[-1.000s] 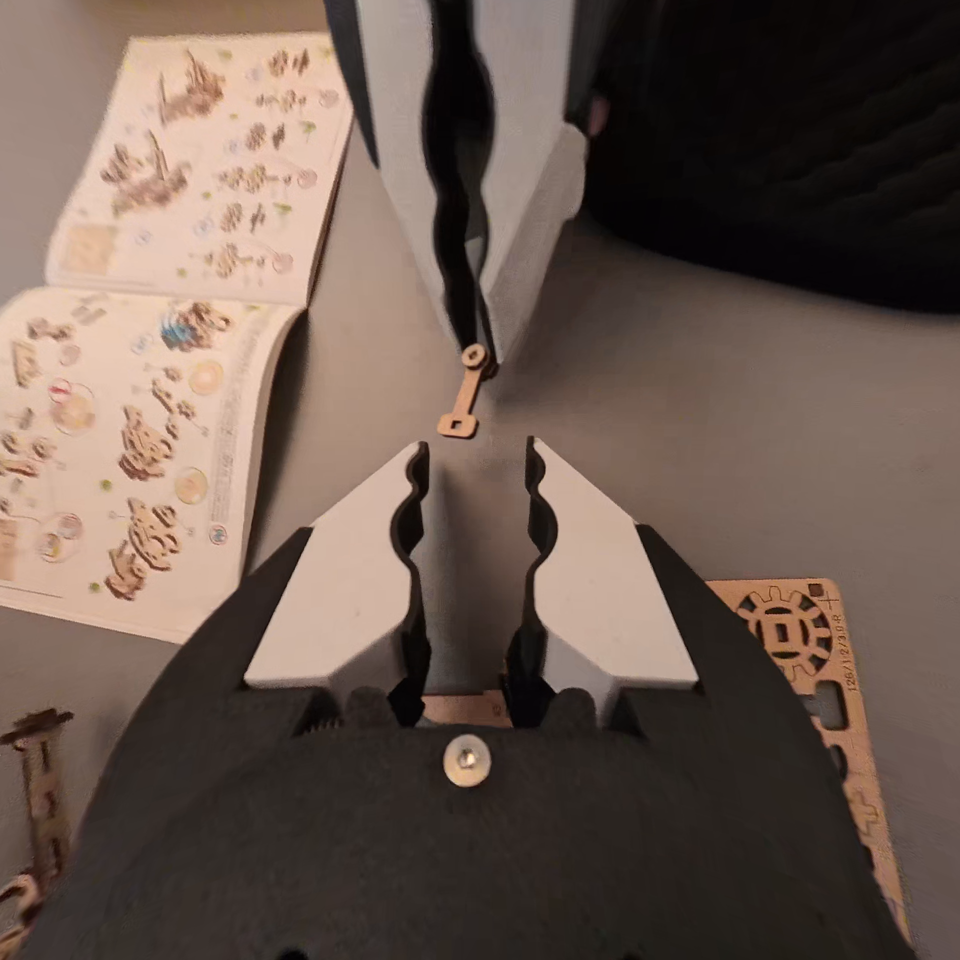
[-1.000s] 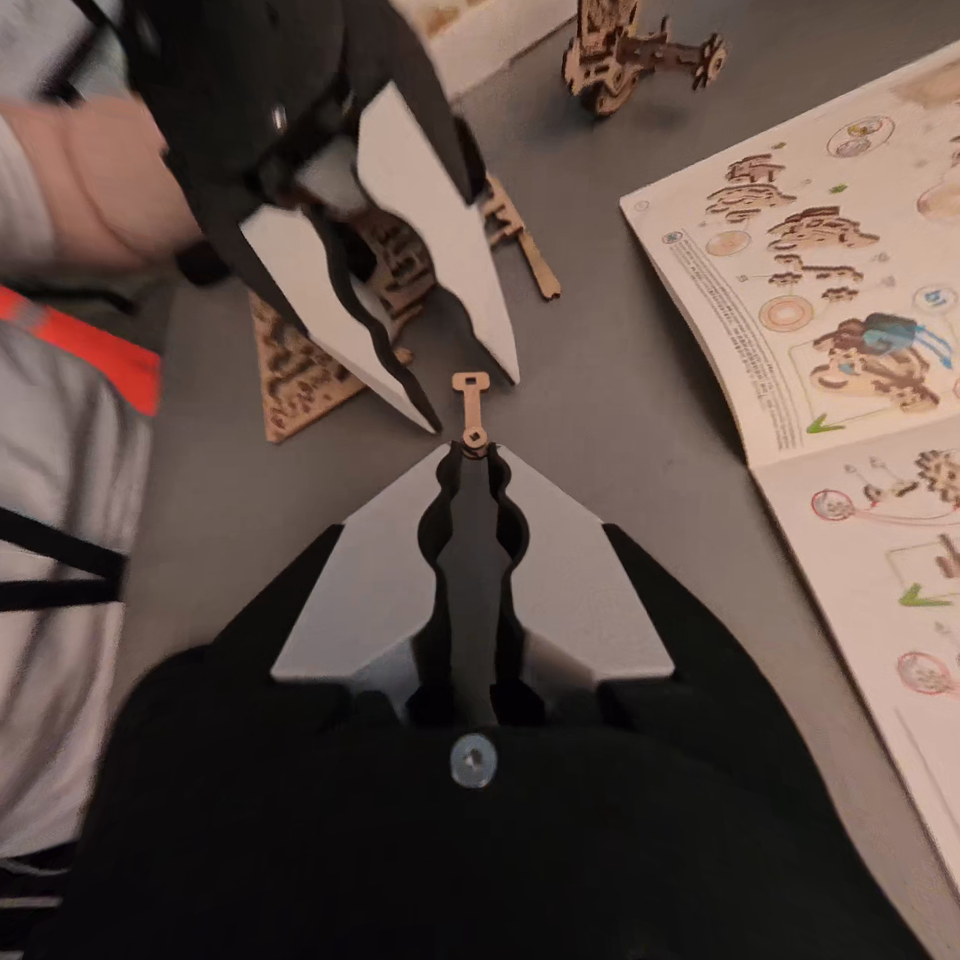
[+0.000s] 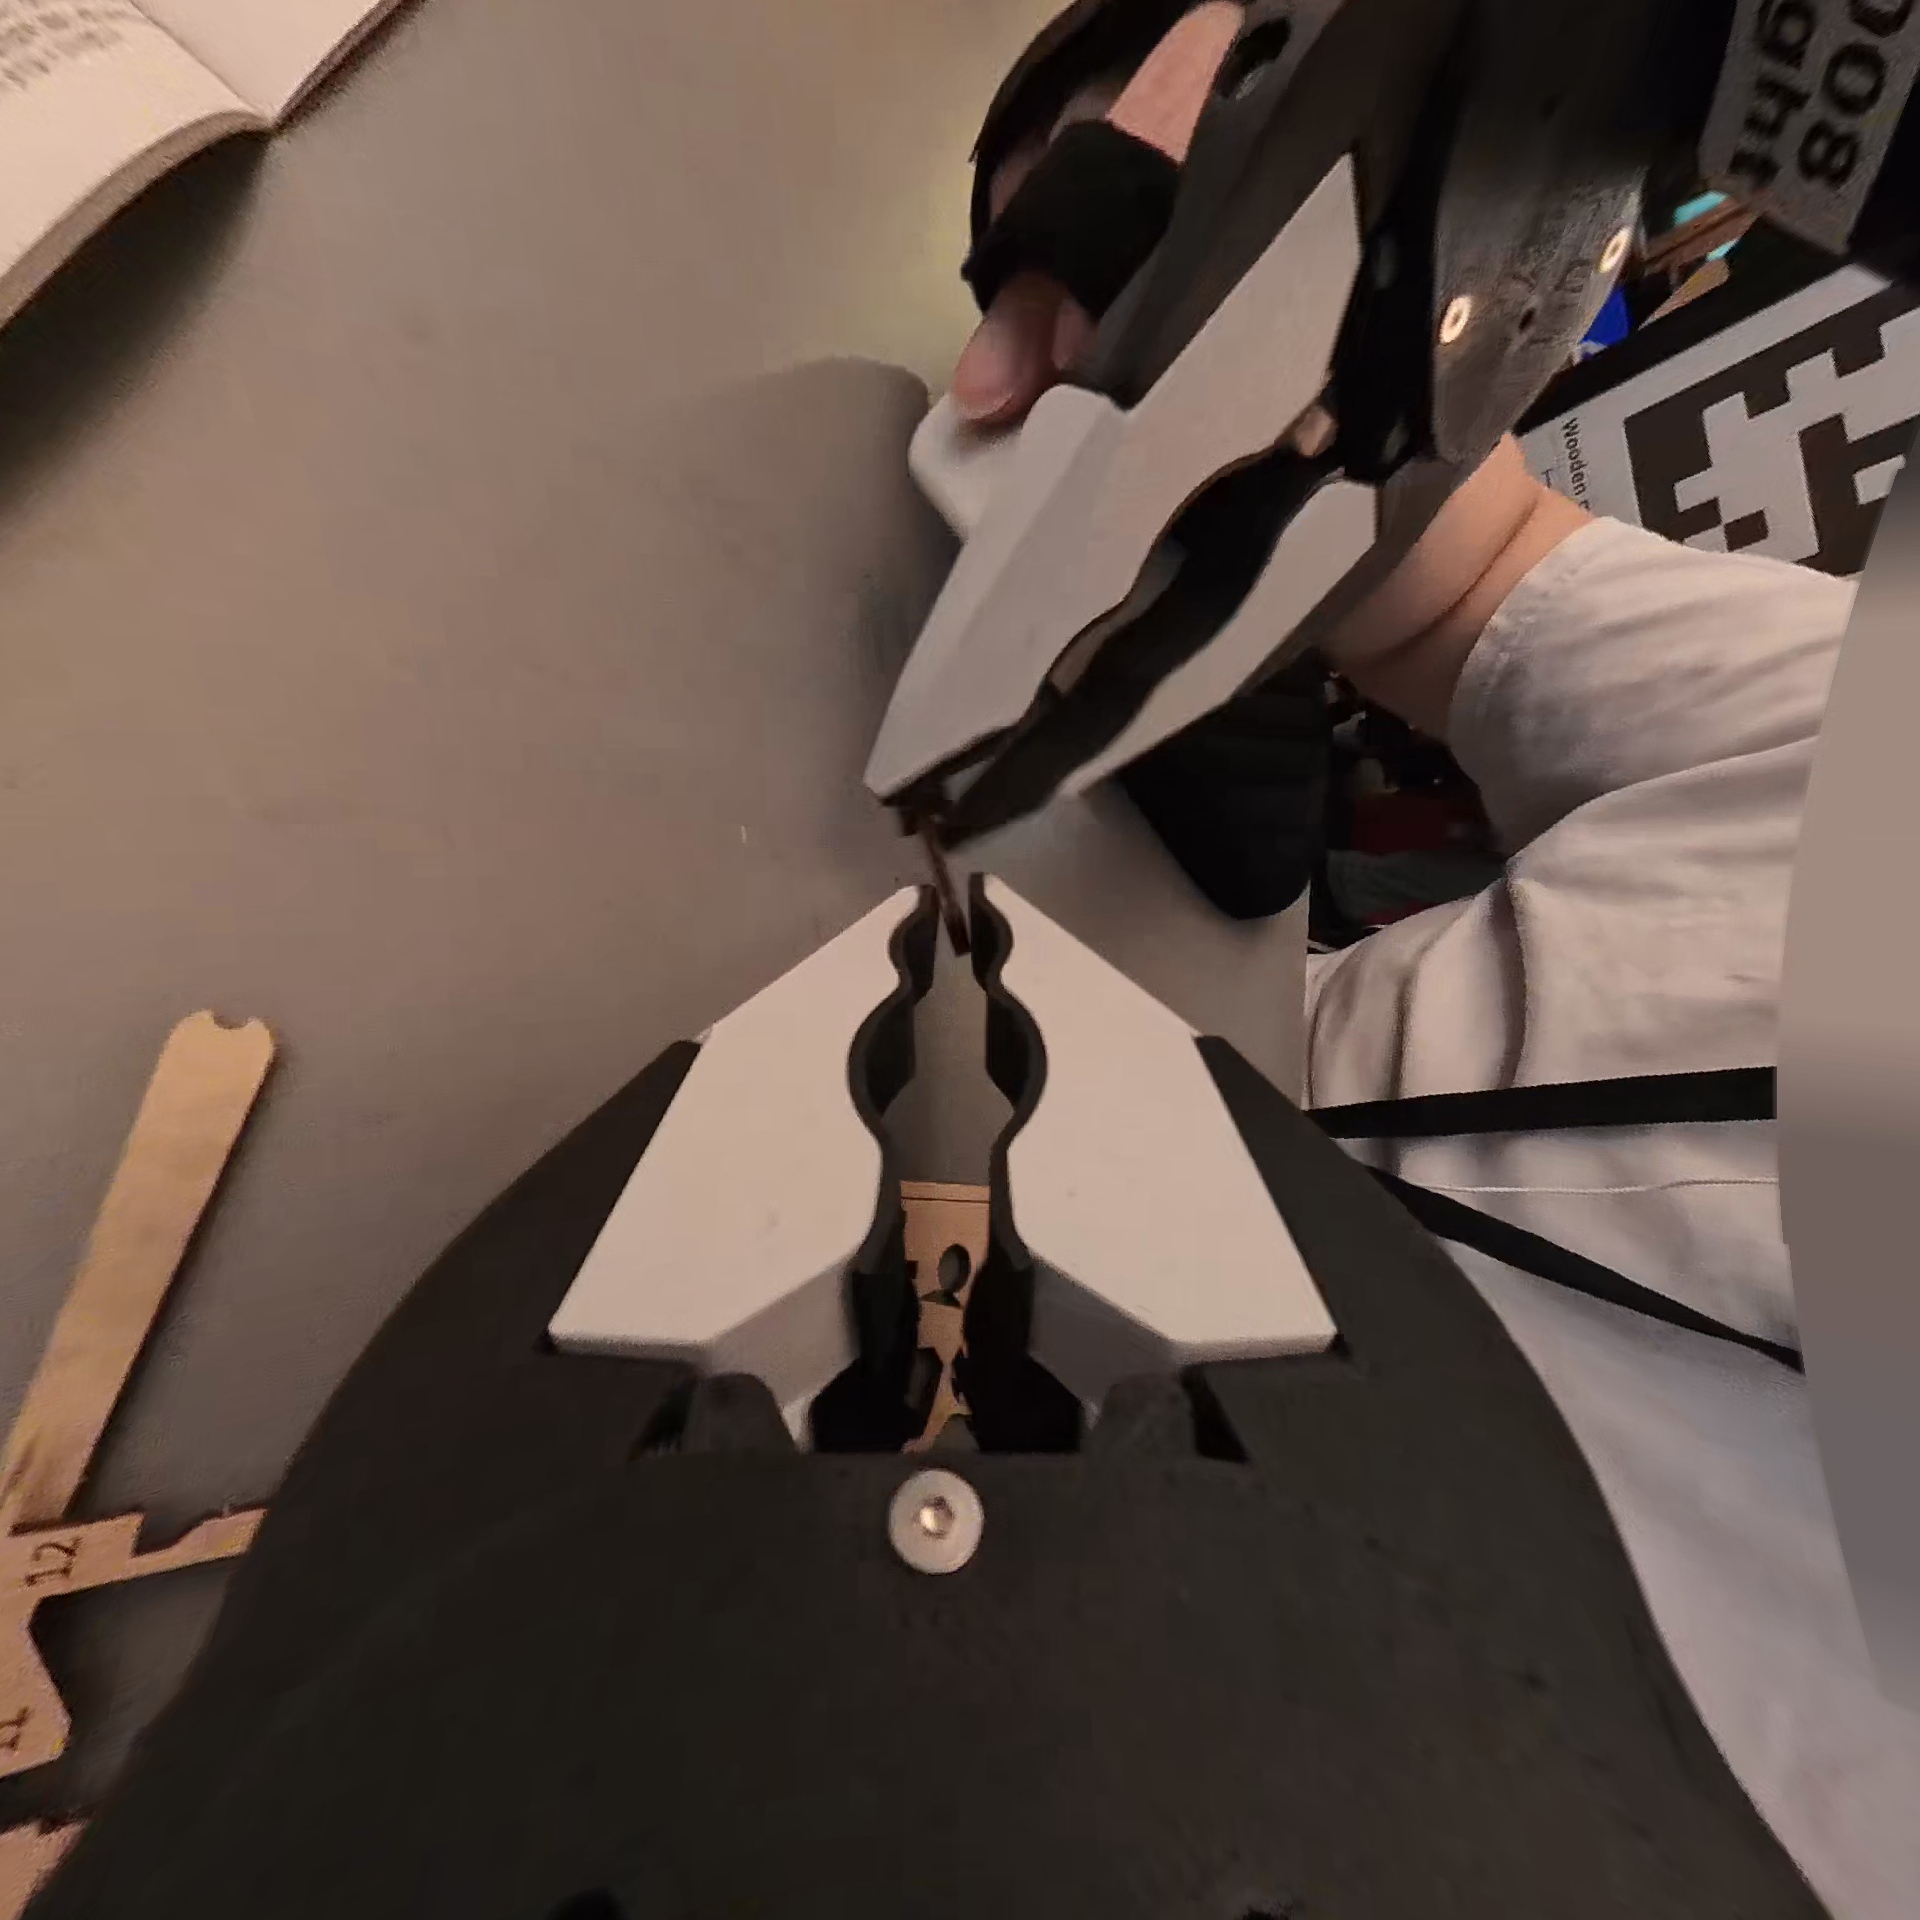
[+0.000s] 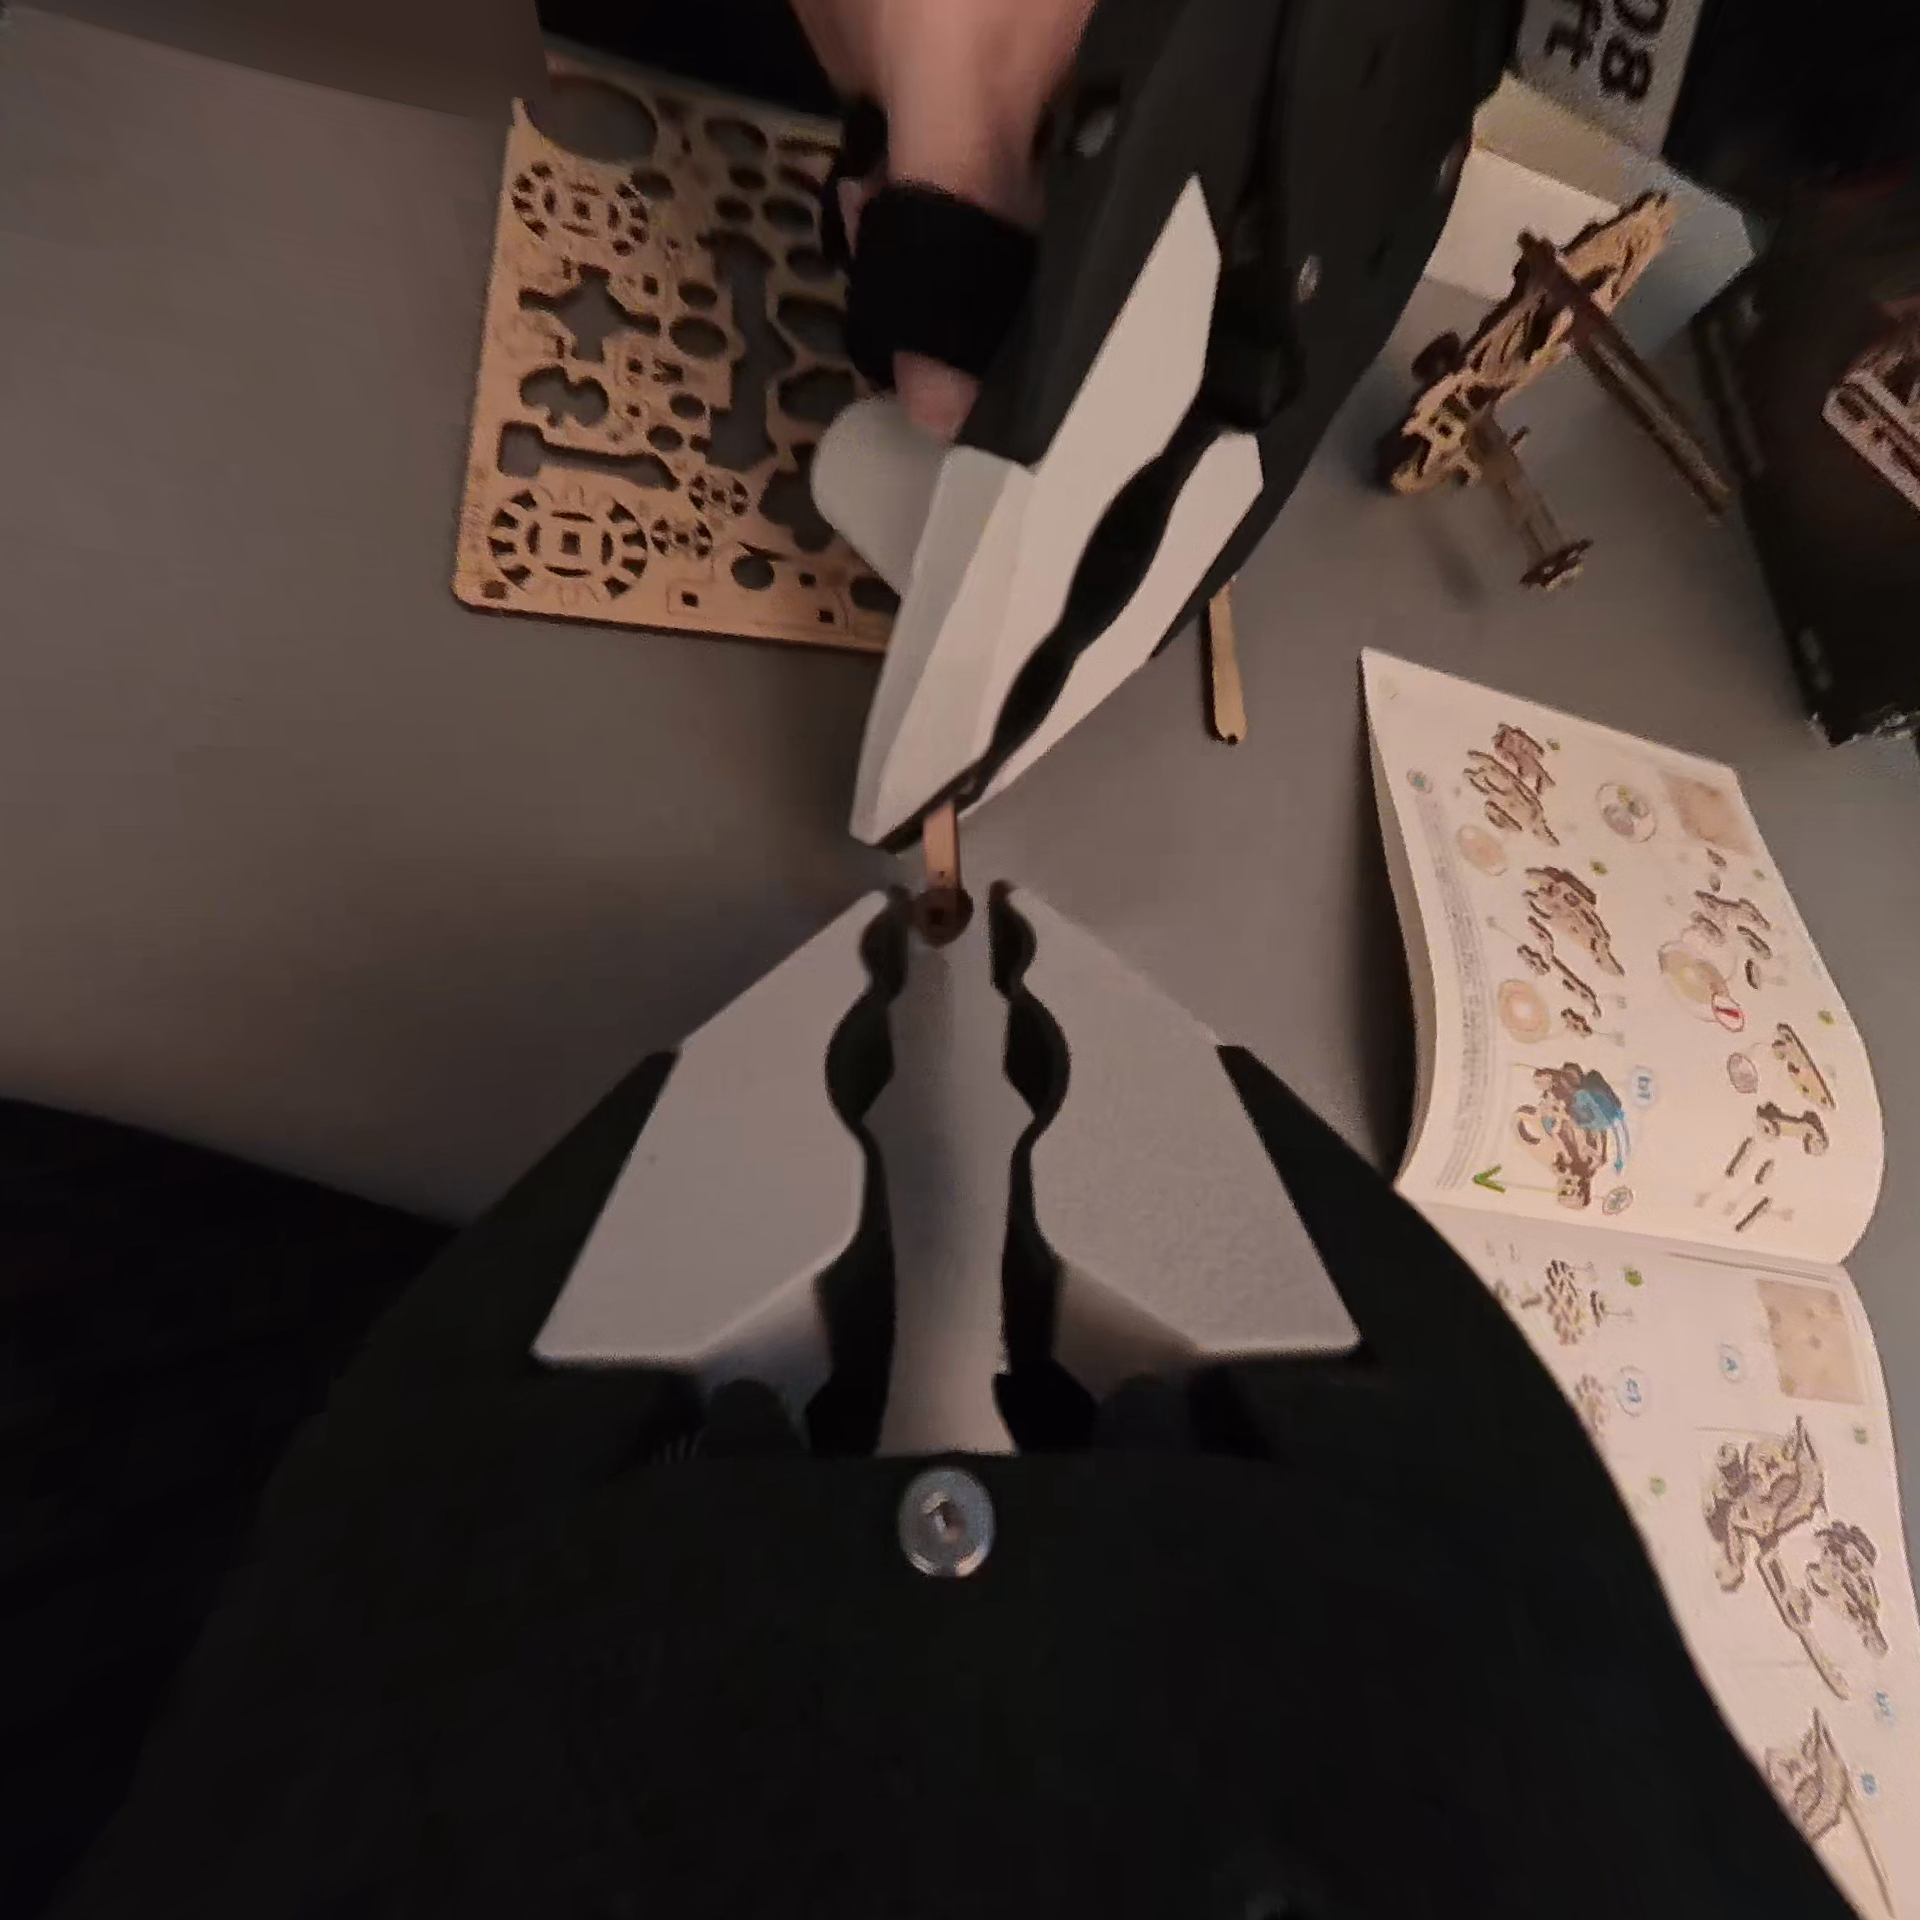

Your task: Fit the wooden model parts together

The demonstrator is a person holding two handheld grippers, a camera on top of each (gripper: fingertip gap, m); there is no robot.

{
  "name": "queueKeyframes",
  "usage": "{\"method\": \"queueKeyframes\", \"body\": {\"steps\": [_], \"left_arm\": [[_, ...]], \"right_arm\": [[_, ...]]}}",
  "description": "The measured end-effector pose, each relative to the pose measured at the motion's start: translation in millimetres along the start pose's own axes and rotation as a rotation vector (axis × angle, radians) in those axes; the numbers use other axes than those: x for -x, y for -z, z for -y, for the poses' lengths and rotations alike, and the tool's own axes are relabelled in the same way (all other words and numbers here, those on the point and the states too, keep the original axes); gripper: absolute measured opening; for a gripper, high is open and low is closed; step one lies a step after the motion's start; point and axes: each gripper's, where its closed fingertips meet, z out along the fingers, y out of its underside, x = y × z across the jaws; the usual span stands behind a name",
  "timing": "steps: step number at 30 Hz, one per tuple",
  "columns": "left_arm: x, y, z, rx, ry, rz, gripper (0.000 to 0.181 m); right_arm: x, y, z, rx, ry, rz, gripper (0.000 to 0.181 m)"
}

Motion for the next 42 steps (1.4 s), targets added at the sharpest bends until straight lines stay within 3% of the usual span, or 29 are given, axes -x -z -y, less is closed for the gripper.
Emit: {"method": "queueKeyframes", "body": {"steps": [7, 10, 28, 35, 37, 38, 41, 42], "left_arm": [[19, 10, 1, 0.02, -0.055, 0.139, 0.019], [24, 14, 3, 0.024, -0.117, 0.198, 0.02], [27, 17, 4, 0.011, -0.082, 0.167, 0.019], [16, 42, 38, -0.189, -0.164, 0.176, 0.021], [19, 48, 41, -0.208, -0.177, 0.201, 0.021], [20, 49, 41, -0.21, -0.173, 0.203, 0.021], [21, 46, 39, -0.198, -0.157, 0.188, 0.021], [21, 44, 38, -0.191, -0.159, 0.189, 0.021]], "right_arm": [[0, -7, -14, 0.078, -0.135, 0.043, 0.01], [-4, -5, -14, 0.078, -0.148, 0.021, 0.025], [-5, -7, -10, 0.041, -0.182, 0.034, 0.008], [-23, 10, 2, -0.029, -0.258, 0.002, 0.008], [-21, -1, -29, 0.113, -0.269, 0.015, 0.014], [-23, 1, -18, 0.041, -0.289, 0.021, 0.008], [-29, 12, -4, 0.01, -0.26, -0.018, 0.008], [-25, 4, -17, 0.055, -0.269, -0.001, 0.008]]}}
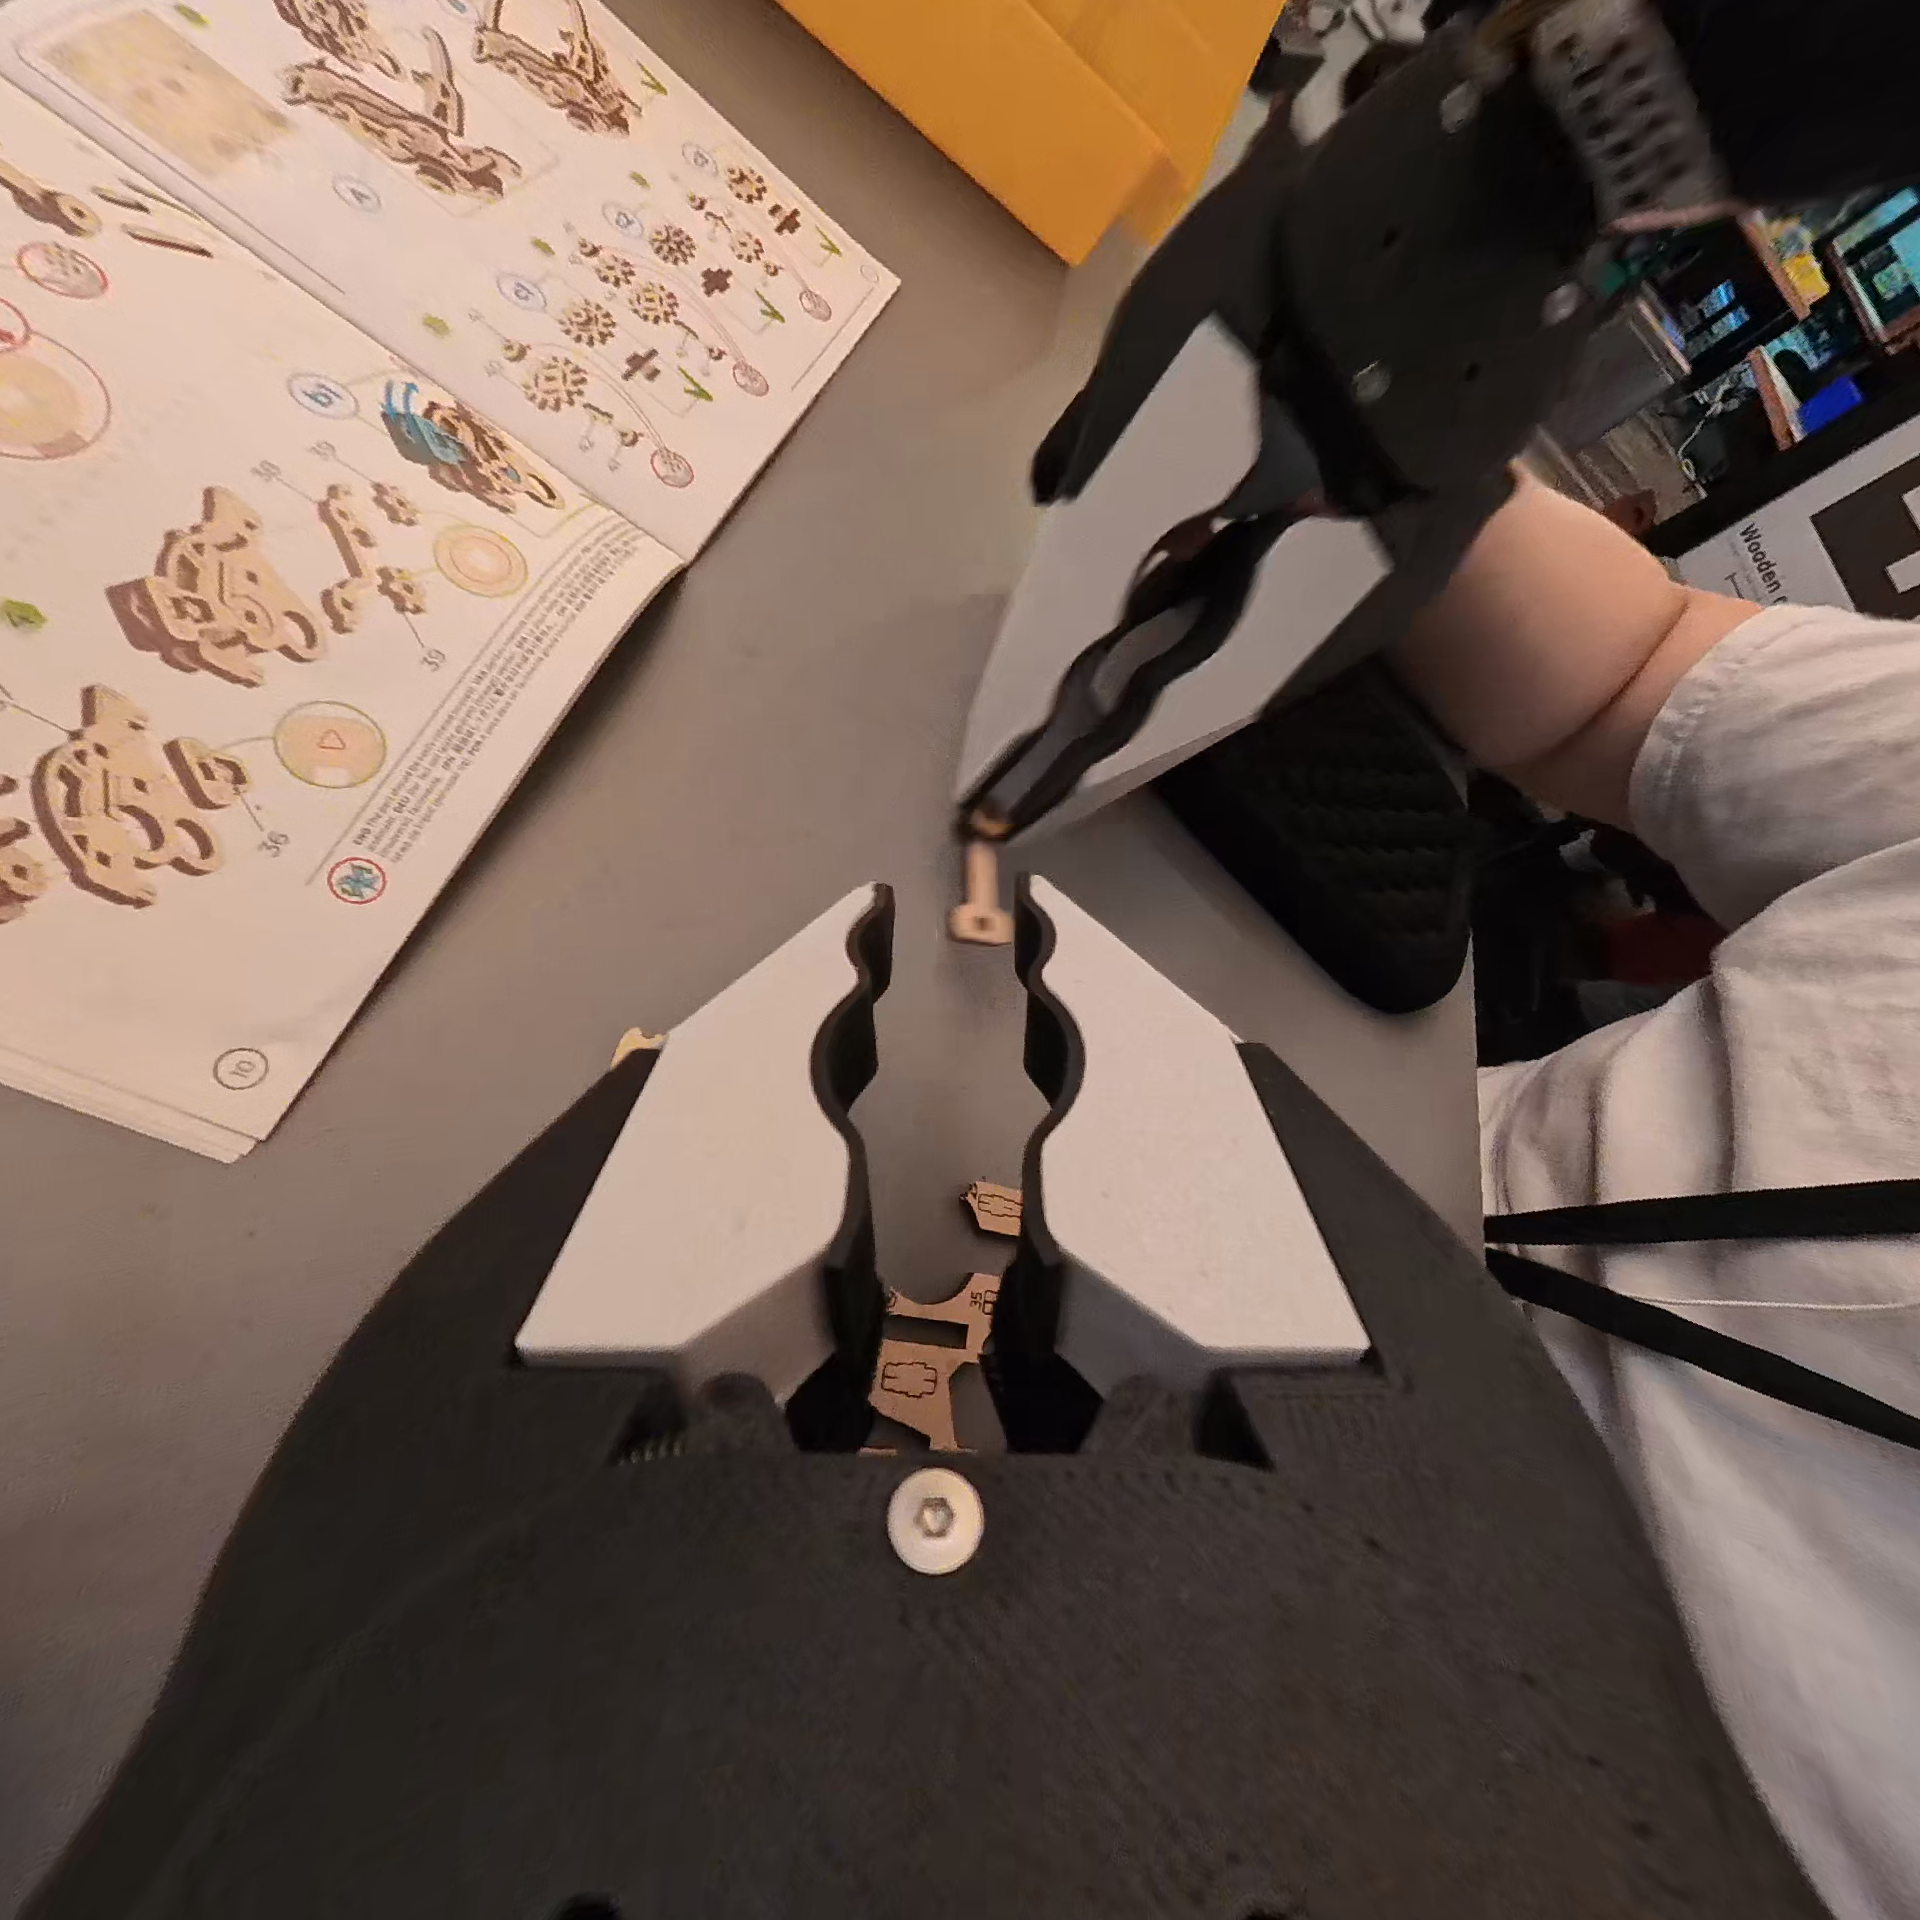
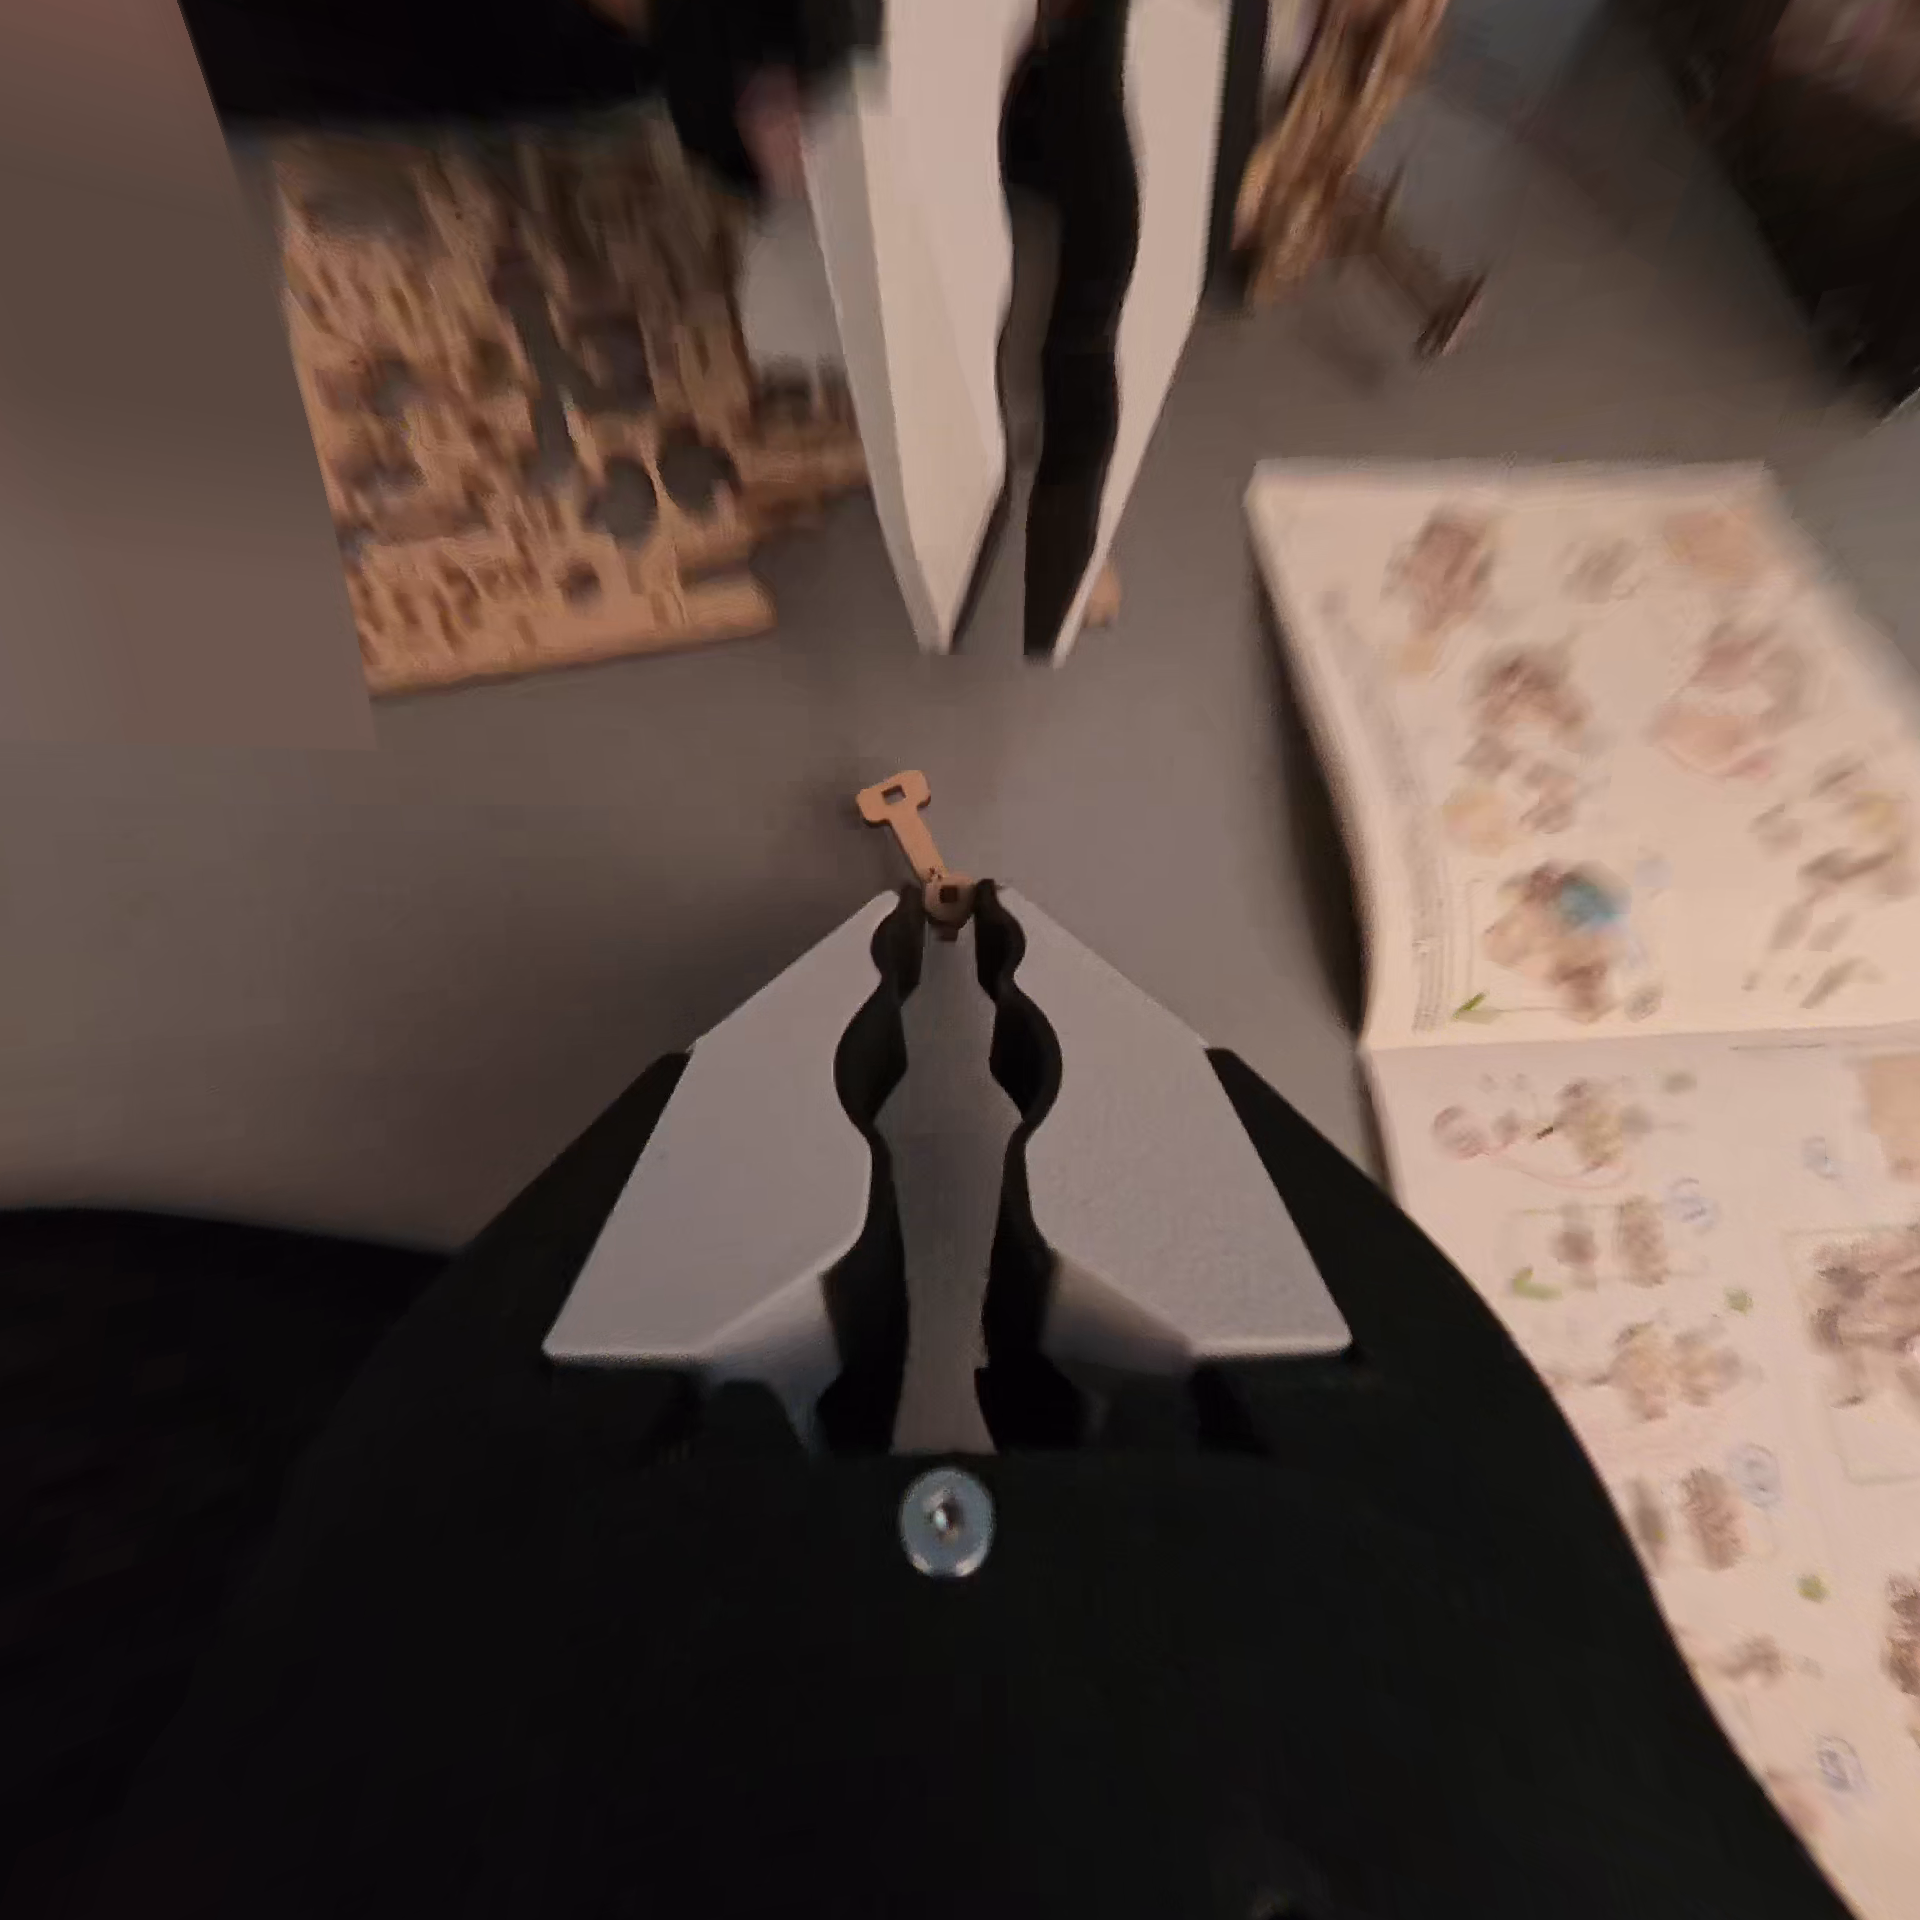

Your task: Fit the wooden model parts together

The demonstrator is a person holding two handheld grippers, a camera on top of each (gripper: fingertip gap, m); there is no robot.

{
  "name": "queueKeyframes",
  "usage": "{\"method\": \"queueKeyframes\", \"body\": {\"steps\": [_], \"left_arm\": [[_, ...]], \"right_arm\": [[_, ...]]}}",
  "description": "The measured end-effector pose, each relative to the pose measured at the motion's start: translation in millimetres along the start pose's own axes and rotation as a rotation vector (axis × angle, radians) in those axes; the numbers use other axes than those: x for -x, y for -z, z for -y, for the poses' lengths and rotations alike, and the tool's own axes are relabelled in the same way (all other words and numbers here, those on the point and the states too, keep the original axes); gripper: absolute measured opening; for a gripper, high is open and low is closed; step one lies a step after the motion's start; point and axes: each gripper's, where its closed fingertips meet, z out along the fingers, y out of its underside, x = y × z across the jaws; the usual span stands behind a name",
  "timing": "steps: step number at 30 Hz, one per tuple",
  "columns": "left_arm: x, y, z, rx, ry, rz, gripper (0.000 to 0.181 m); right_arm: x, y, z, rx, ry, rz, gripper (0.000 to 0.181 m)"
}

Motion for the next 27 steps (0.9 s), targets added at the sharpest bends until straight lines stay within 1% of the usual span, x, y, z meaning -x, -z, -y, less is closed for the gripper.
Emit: {"method": "queueKeyframes", "body": {"steps": [1, 2, 3, 5, 6, 7, 8, 9, 10, 11, 12, 13, 14, 15, 16, 17, 18, 19, 20, 21, 22, 23, 24, 25, 26, 27], "left_arm": [[0, -1, -1, 0.007, -0.005, 0.003, 0.021], [1, -2, -2, 0.013, -0.013, 0.012, 0.021], [2, -2, -3, 0.019, -0.022, 0.023, 0.021], [5, -2, -4, 0.022, -0.037, 0.049, 0.02], [7, -3, -4, 0.022, -0.041, 0.055, 0.02], [7, -3, -4, 0.022, -0.039, 0.053, 0.021], [7, -3, -4, 0.016, -0.034, 0.052, 0.021], [7, -3, -3, 0.007, -0.031, 0.05, 0.021], [7, -3, -3, 0.004, -0.03, 0.047, 0.02], [8, -3, -2, 0.002, -0.032, 0.05, 0.02], [9, -3, -2, -0.001, -0.035, 0.052, 0.02], [8, -3, -2, -0.001, -0.036, 0.051, 0.02], [8, -3, -3, -0.001, -0.036, 0.051, 0.02], [8, -4, -3, 0.0, -0.036, 0.052, 0.02], [8, -4, -3, 0.002, -0.039, 0.054, 0.02], [8, -5, -4, 0.004, -0.041, 0.055, 0.02], [8, -5, -4, 0.008, -0.04, 0.053, 0.02], [8, -6, -5, 0.011, -0.037, 0.049, 0.02], [7, -6, -5, 0.012, -0.036, 0.045, 0.02], [8, -6, -6, 0.013, -0.036, 0.047, 0.02], [8, -6, -5, 0.012, -0.038, 0.05, 0.02], [8, -6, -5, 0.01, -0.039, 0.049, 0.02], [7, -6, -4, 0.008, -0.038, 0.046, 0.02], [7, -6, -4, 0.007, -0.036, 0.044, 0.02], [7, -6, -4, 0.005, -0.035, 0.046, 0.02], [8, -6, -4, 0.002, -0.036, 0.049, 0.02]], "right_arm": [[0, -7, -8, 0.018, -0.022, 0.016, 0.007], [0, -3, -3, -0.008, -0.044, 0.033, 0.008], [-2, 3, -3, 0.039, -0.036, 0.021, 0.008], [-2, 9, 13, -0.058, 0.01, -0.014, 0.008], [-2, 1, -3, 0.007, -0.014, -0.005, 0.008], [-3, -4, -9, 0.017, -0.039, 0.002, 0.007], [-2, 1, -4, 0.005, -0.05, 0.015, 0.008], [-4, 6, -3, 0.051, -0.027, -0.011, 0.008], [-4, 11, 8, 0.013, 0.009, -0.041, 0.008], [-1, 10, 13, -0.035, 0.01, -0.03, 0.008], [0, 1, -5, 0.032, -0.021, -0.01, 0.008], [-1, -4, -9, 0.014, -0.057, 0.007, 0.007], [-1, 1, -5, -0.004, -0.088, 0.023, 0.008], [-3, 6, -3, 0.036, -0.066, -0.003, 0.008], [-6, 10, 6, 0.001, -0.011, -0.049, 0.008], [-3, 7, 7, -0.016, 0.018, -0.052, 0.008], [-1, -5, -17, 0.101, 0.001, -0.029, 0.009], [0, -4, -4, -0.002, -0.038, -0.003, 0.008], [0, 1, -4, 0.035, -0.063, 0.006, 0.009], [-3, 6, 0, 0.043, -0.042, -0.025, 0.009], [-3, 9, 9, -0.012, -0.018, -0.046, 0.008], [-2, 3, 2, 0.002, -0.031, -0.034, 0.008], [-3, -4, -17, 0.091, -0.049, -0.02, 0.008], [-3, -2, -5, 0.003, -0.089, 0.0, 0.008], [-4, 3, -7, 0.053, -0.097, -0.002, 0.009], [-7, 8, 1, 0.024, -0.071, -0.029, 0.009]]}}
